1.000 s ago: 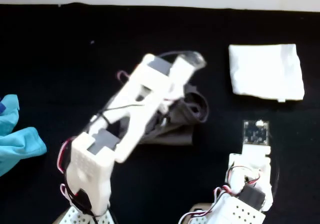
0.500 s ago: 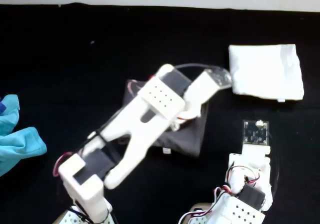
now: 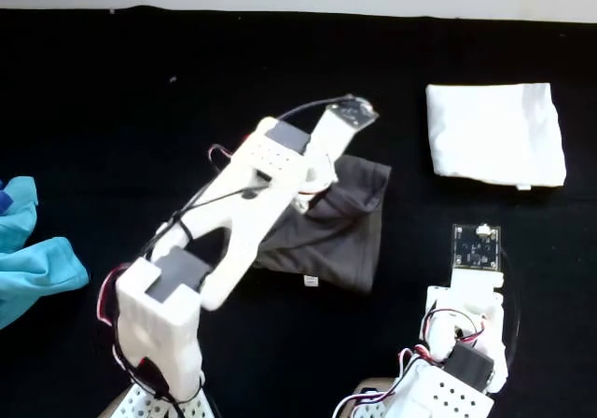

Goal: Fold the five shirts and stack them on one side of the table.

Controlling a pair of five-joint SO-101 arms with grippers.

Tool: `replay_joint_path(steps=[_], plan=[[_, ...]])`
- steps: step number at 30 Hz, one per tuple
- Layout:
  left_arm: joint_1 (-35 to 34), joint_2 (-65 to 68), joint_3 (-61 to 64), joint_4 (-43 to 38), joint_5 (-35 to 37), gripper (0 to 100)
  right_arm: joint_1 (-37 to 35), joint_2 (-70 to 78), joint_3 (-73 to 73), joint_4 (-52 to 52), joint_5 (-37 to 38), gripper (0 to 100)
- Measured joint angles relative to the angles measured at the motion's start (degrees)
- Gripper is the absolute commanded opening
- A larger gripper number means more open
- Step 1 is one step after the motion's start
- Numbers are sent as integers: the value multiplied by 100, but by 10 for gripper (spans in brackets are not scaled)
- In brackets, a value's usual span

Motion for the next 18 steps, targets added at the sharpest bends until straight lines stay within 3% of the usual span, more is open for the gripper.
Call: replay_joint_path(steps=[6,18], plan=[[229,141,53,176,0,9,0,0,0,0,0,7],[2004,-659,70,1424,668,9,0,0,0,0,0,7]])
